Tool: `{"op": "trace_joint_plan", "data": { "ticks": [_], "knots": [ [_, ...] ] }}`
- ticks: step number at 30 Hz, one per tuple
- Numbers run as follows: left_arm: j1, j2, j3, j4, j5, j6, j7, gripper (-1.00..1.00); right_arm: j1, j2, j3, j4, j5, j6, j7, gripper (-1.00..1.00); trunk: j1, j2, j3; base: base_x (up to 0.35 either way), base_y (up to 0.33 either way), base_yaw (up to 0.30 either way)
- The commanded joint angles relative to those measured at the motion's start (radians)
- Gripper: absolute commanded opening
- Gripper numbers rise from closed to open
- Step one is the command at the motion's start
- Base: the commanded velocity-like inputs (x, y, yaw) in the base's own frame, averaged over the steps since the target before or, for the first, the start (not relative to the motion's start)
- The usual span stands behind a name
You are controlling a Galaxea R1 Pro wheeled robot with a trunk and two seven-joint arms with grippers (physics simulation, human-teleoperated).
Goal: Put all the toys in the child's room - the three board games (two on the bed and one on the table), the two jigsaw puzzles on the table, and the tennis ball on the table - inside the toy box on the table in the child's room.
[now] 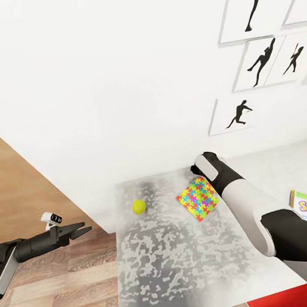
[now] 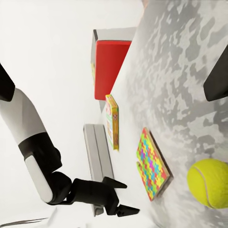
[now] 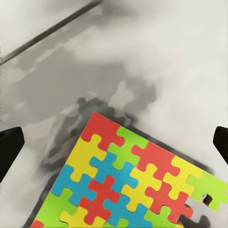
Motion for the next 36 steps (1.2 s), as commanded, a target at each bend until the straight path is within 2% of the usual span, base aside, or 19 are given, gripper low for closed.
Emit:
{"op": "trace_joint_plan", "data": {
  "ticks": [1,23,36],
  "knots": [
    [-0.001,0.000,-0.001,0.000,0.001,0.011,-0.003,1.00,-0.002,-0.001,0.006,-0.001,-0.008,0.005,-0.008,1.00,0.000,-0.002,-0.003,0.000,0.000,0.051],
    [-0.001,0.000,0.000,0.000,0.001,0.011,-0.003,1.00,-0.004,-0.001,0.006,-0.001,-0.008,0.004,-0.007,1.00,0.000,-0.002,-0.038,0.000,0.000,0.063],
    [-0.001,0.002,0.001,0.000,0.000,0.011,-0.003,1.00,-0.004,-0.007,0.007,0.000,-0.008,0.002,-0.006,1.00,0.000,-0.002,-0.042,0.000,0.000,0.013]
  ]
}}
